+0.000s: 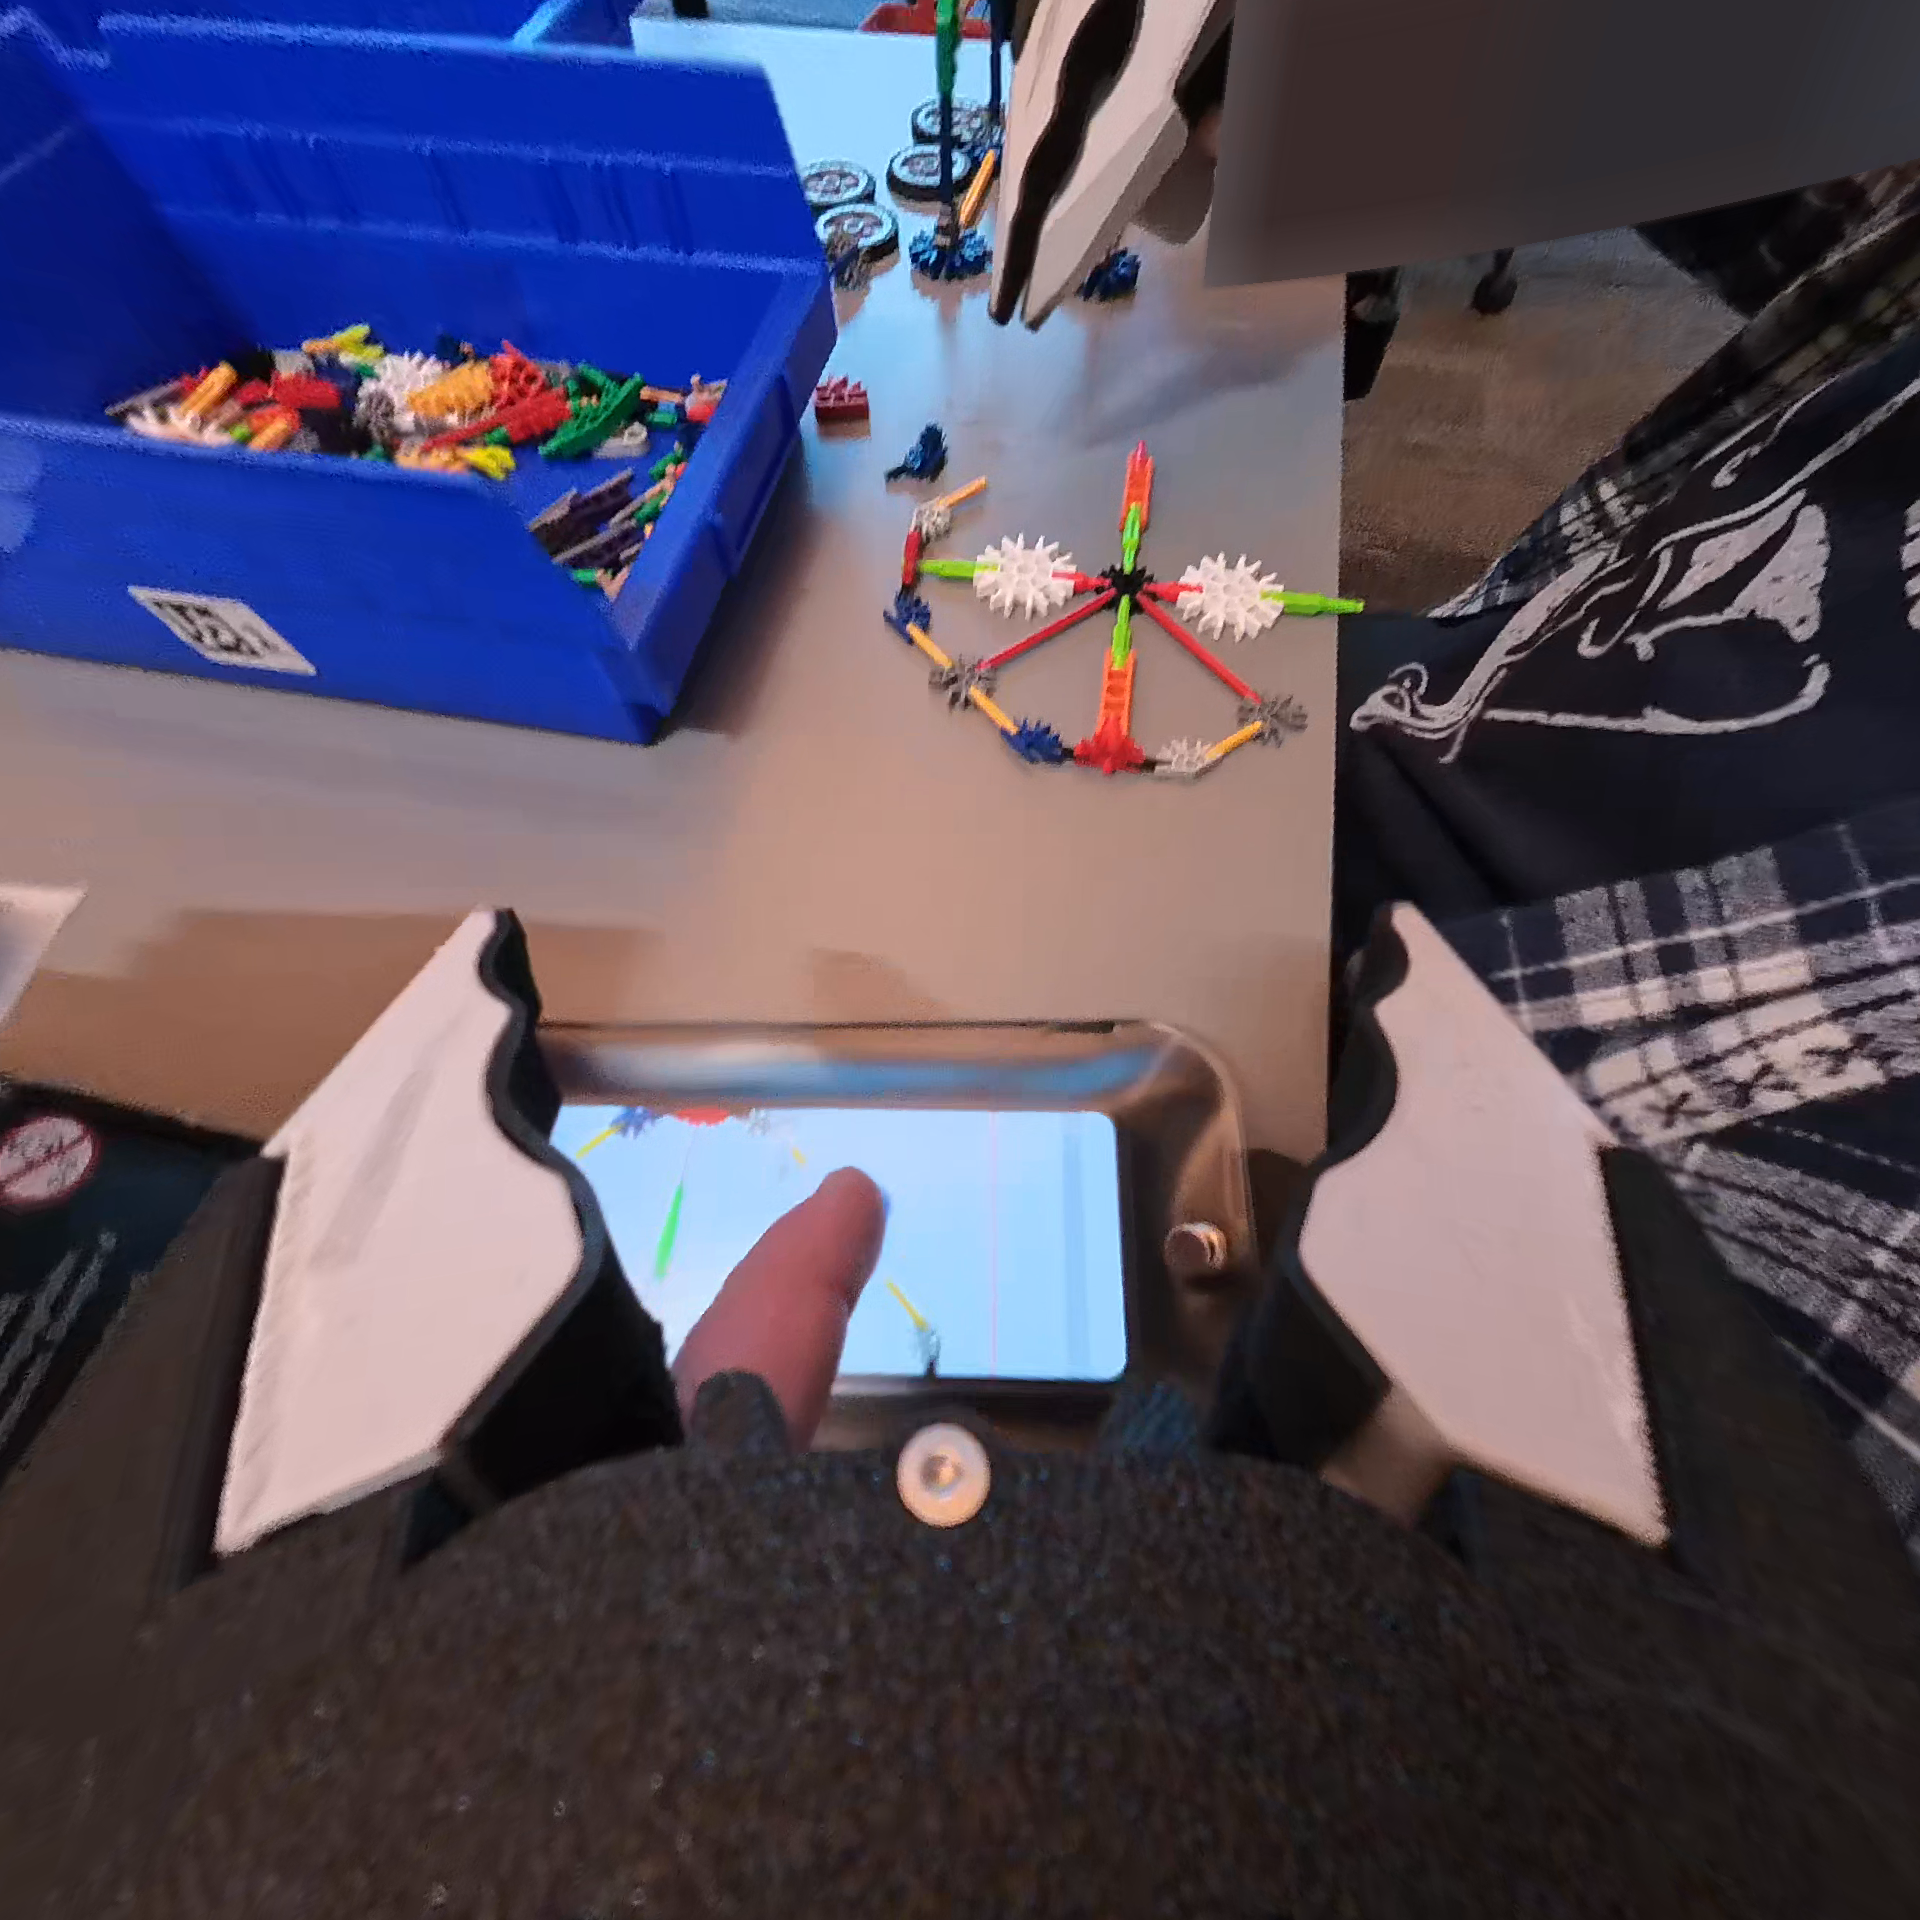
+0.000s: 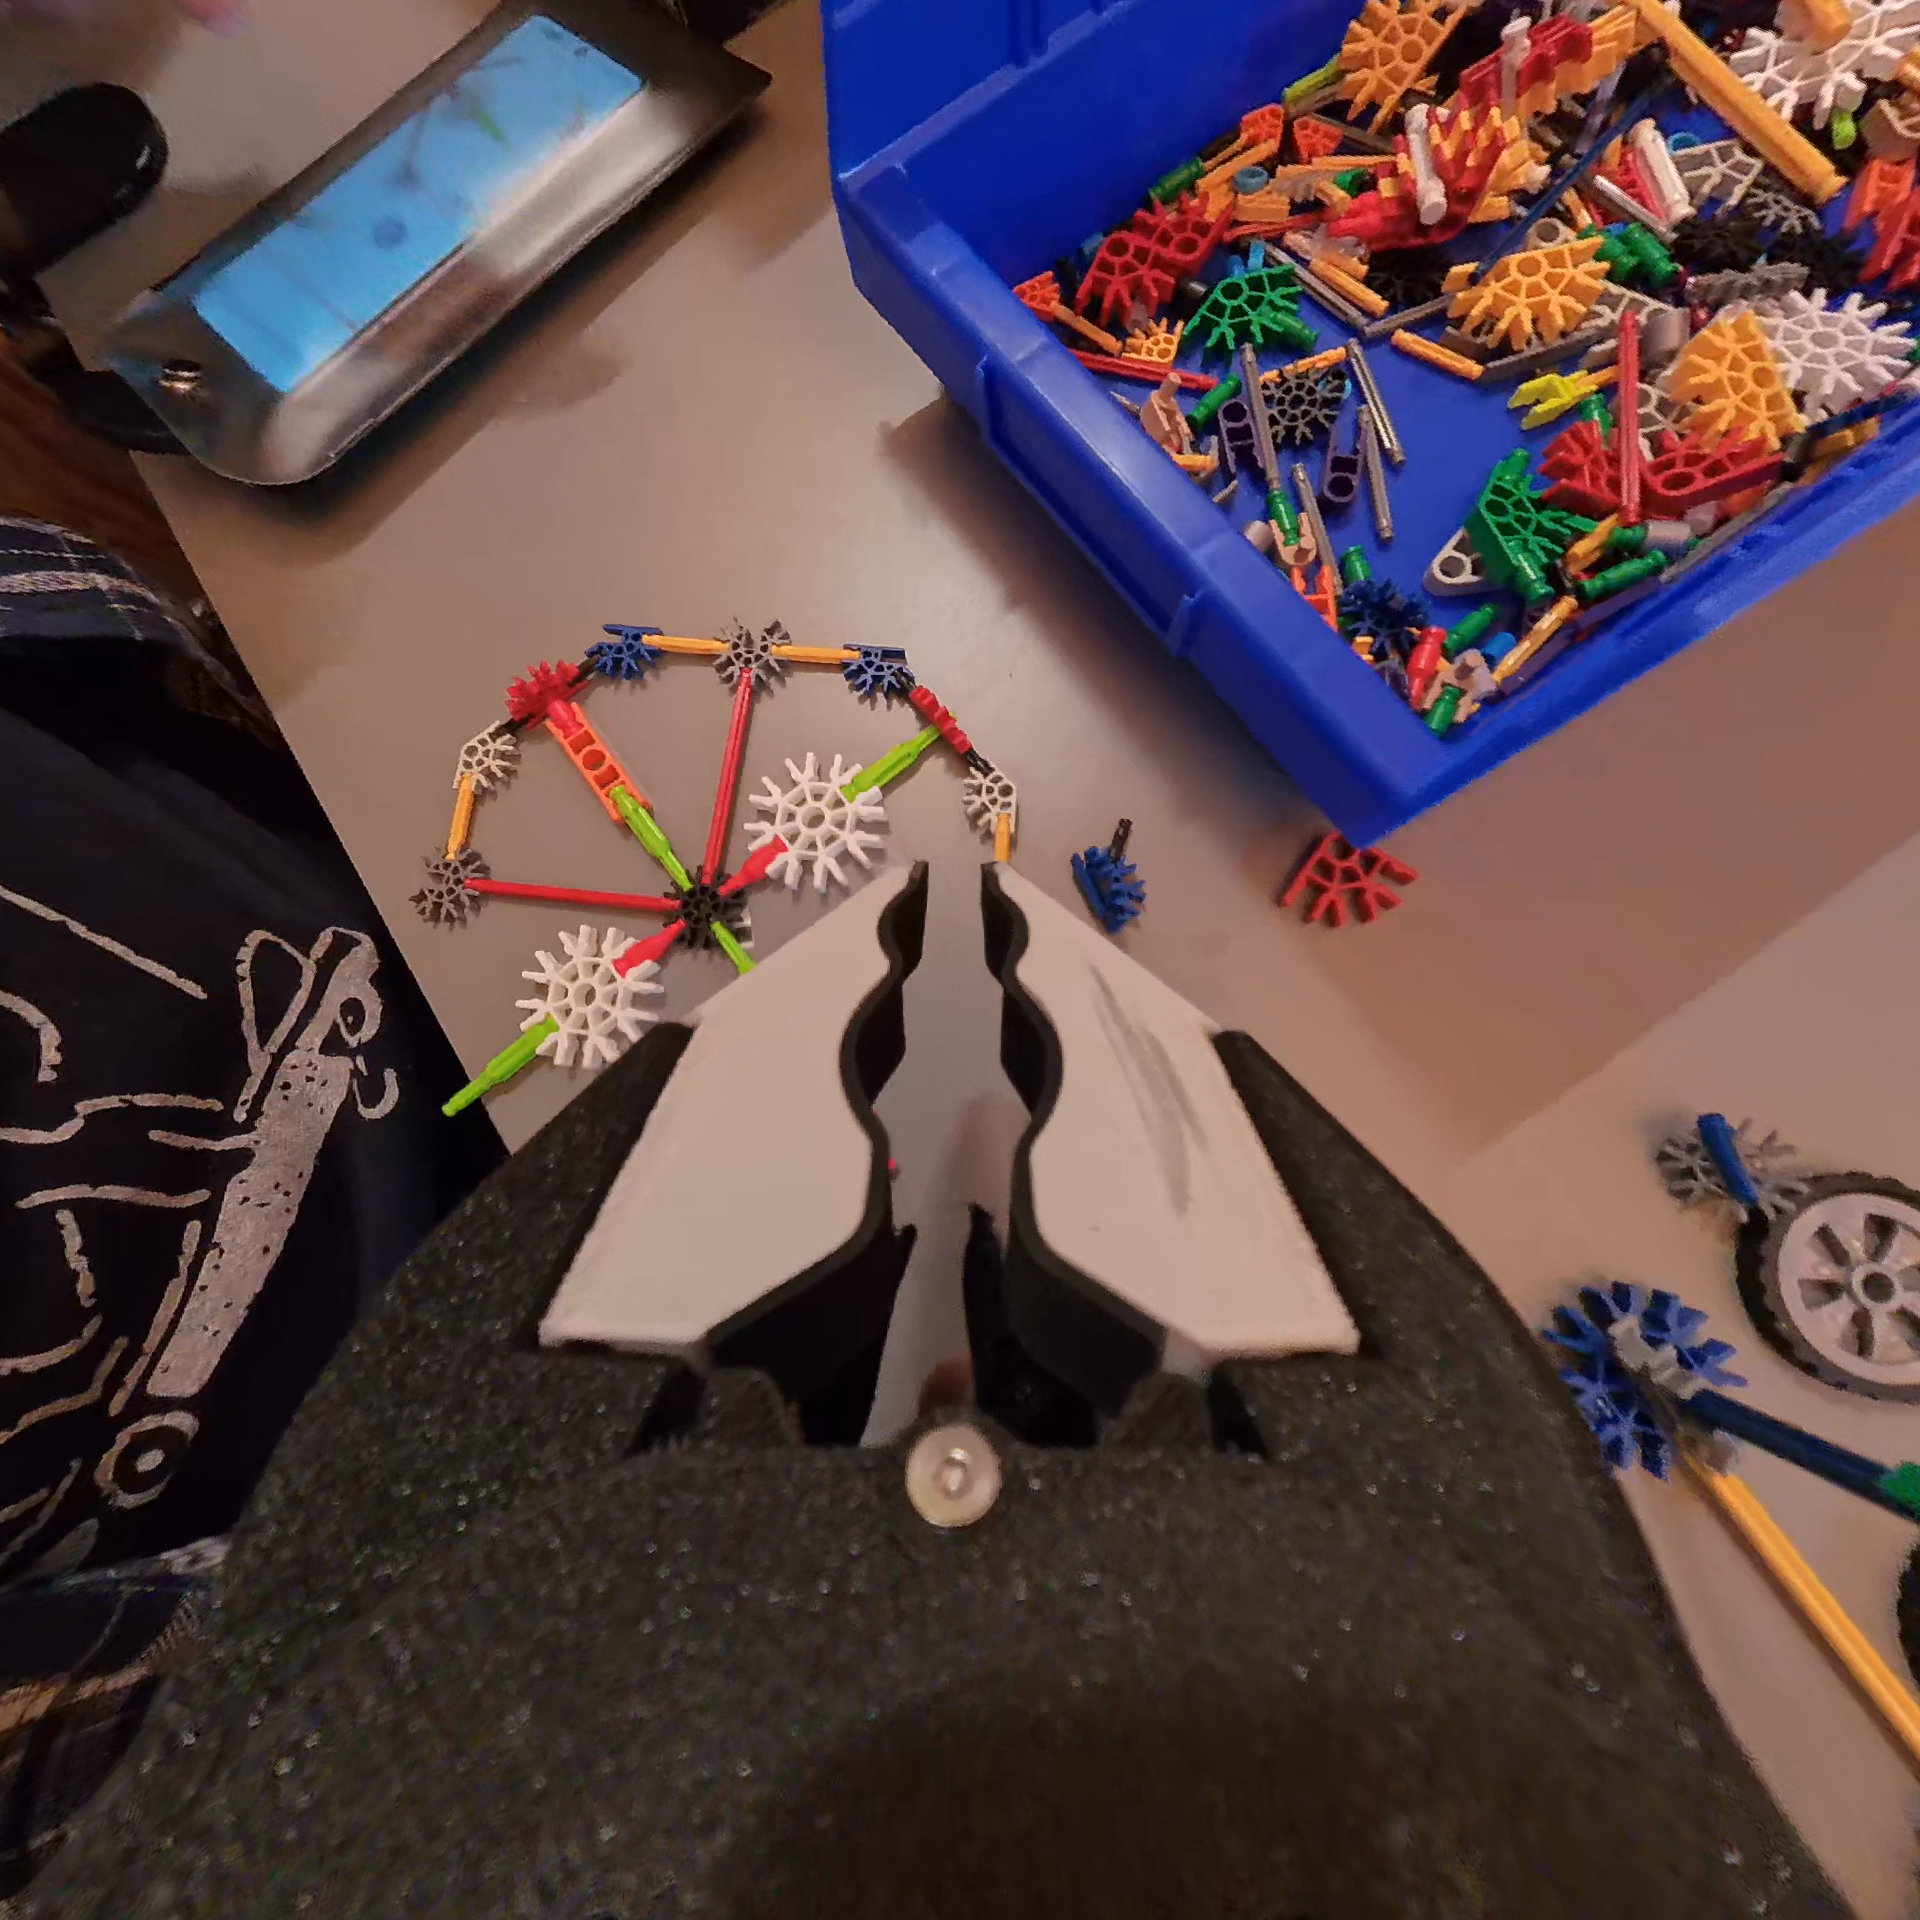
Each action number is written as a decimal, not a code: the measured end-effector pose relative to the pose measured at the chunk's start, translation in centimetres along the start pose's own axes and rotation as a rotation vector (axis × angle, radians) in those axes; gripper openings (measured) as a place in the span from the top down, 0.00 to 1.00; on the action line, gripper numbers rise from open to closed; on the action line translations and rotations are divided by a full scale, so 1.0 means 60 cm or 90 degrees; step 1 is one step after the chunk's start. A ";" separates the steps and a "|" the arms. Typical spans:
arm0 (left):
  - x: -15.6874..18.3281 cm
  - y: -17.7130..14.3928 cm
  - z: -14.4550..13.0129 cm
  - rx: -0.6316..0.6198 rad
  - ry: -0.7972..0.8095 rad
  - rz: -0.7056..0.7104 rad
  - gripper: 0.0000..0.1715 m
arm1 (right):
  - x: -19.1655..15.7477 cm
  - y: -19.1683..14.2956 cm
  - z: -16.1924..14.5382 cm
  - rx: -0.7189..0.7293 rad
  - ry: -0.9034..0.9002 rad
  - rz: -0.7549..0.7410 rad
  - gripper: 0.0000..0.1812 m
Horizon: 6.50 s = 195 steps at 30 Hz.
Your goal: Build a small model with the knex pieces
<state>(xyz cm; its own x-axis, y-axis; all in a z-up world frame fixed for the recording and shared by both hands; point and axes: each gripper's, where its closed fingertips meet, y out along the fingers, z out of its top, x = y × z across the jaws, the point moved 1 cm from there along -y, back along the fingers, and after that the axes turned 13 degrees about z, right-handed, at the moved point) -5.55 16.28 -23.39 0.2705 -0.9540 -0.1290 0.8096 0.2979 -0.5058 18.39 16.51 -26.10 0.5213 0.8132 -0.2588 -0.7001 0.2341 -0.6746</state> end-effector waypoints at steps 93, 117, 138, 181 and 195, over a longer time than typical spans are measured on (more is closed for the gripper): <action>-0.071 0.009 0.060 0.160 -0.015 0.119 0.17 | 0.184 0.105 0.232 -0.286 -0.229 -0.090 0.89; -0.075 0.061 0.094 0.210 0.026 0.103 0.18 | 0.284 0.168 0.247 -0.474 -0.324 -0.009 0.93; -0.074 0.069 0.093 0.206 0.049 0.111 0.19 | 0.152 0.218 0.145 -0.529 -0.418 0.149 0.95; -0.067 -0.019 0.139 0.336 0.006 0.038 0.23 | 0.078 0.033 0.188 -0.412 -0.490 0.063 1.00; 0.130 0.091 0.102 0.098 0.273 -0.154 0.26 | -0.015 -0.016 0.015 -0.539 -0.582 0.097 1.00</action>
<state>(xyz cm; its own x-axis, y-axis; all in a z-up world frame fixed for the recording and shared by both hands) 4.17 10.65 -21.92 -0.1449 -0.9143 -0.3781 0.8987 0.0382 -0.4369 18.16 16.03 -24.57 -0.3035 0.9524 -0.0284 -0.0139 -0.0342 -0.9993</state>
